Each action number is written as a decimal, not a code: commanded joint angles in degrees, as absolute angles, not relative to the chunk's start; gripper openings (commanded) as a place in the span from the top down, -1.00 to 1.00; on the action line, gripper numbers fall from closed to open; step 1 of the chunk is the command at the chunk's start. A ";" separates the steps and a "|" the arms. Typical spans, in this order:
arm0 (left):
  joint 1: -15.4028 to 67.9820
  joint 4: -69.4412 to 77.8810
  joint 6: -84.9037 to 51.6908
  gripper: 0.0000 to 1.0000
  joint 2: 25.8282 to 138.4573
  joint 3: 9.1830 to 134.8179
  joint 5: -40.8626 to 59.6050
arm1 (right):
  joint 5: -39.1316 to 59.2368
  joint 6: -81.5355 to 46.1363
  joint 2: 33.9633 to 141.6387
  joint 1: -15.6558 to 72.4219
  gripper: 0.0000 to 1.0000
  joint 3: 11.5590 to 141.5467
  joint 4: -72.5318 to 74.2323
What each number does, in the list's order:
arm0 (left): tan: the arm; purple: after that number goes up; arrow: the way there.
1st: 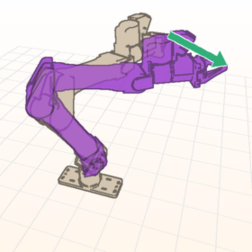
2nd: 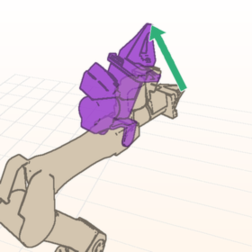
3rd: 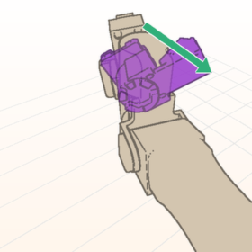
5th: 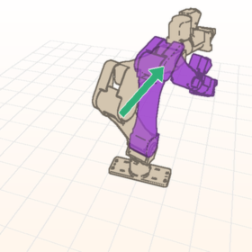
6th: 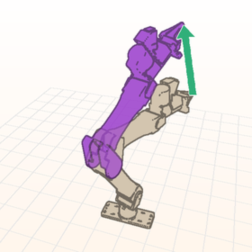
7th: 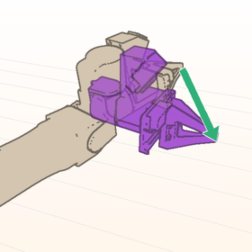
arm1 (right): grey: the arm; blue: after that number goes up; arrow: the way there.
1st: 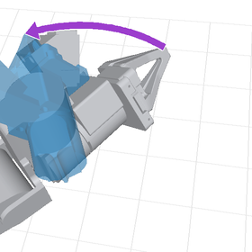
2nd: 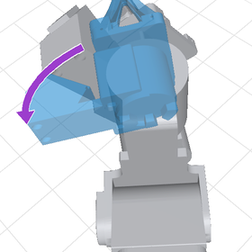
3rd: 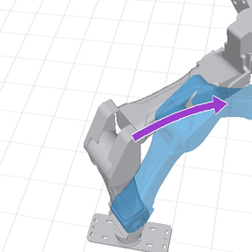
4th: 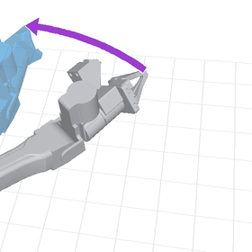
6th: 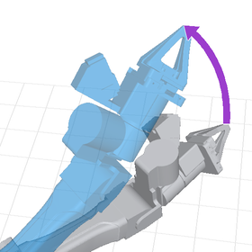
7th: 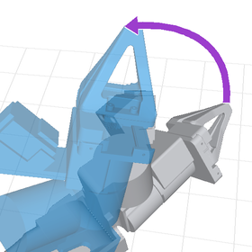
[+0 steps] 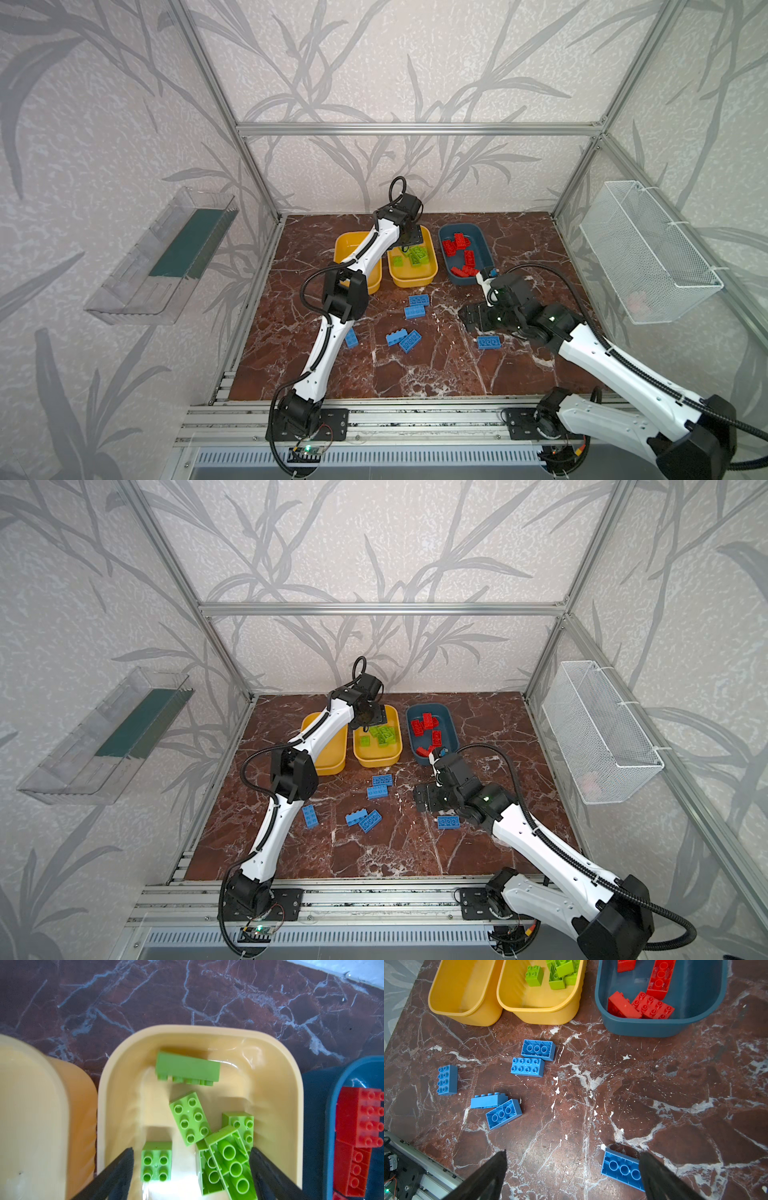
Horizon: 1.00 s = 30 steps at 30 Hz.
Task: Sort the legos into containers by color
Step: 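Move the left gripper down onto a blue brick and grasp it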
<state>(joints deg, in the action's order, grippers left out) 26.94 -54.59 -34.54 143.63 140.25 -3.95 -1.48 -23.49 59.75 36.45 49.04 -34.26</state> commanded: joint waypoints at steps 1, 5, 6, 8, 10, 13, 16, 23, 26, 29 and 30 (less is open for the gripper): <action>28.25 -51.80 -34.26 -0.74 133.81 132.16 -4.23 | -2.21 -22.07 58.73 36.16 -0.98 51.01 -34.27; 29.65 -45.92 -35.13 -0.74 120.19 114.27 -7.00 | -1.66 -22.09 57.18 36.37 -0.98 50.50 -35.26; 29.98 -44.82 -35.53 -0.74 117.04 109.70 -7.64 | -1.27 -22.43 56.68 36.46 -0.98 50.24 -35.28; 30.21 -42.97 -36.56 -0.74 109.50 99.73 -9.17 | -0.60 -23.10 55.66 37.04 -0.98 49.89 -35.26; 30.33 -42.04 -37.61 -0.74 102.64 90.61 -10.52 | -0.98 -23.61 54.79 38.26 -0.98 49.57 -35.42; 30.38 -41.22 -40.05 -0.74 92.77 76.36 -12.76 | -2.29 -24.37 54.40 40.89 -0.98 49.54 -35.94; 30.34 -39.66 -43.12 -0.73 84.49 63.93 -13.05 | -3.87 -25.18 54.91 44.41 -0.98 49.66 -36.01; 31.29 -36.15 -48.94 -0.73 71.90 45.21 -12.00 | -9.62 -28.00 57.51 54.48 -0.98 50.69 -36.35; 31.61 -35.08 -49.74 -0.72 69.66 41.65 -11.85 | -10.93 -29.23 59.02 57.38 -0.98 51.16 -36.64; 31.63 -33.33 -49.51 -0.72 69.58 39.37 -11.61 | -11.44 -30.28 59.92 59.57 -0.98 51.55 -36.85; 31.62 -32.98 -49.33 -0.72 70.08 39.05 -11.64 | -11.87 -30.56 59.94 60.52 -0.98 51.74 -37.05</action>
<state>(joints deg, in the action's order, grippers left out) 31.46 -35.97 -47.83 70.04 40.23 -10.85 -9.37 -28.84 59.81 58.81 49.47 -35.59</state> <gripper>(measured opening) 0.861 0.991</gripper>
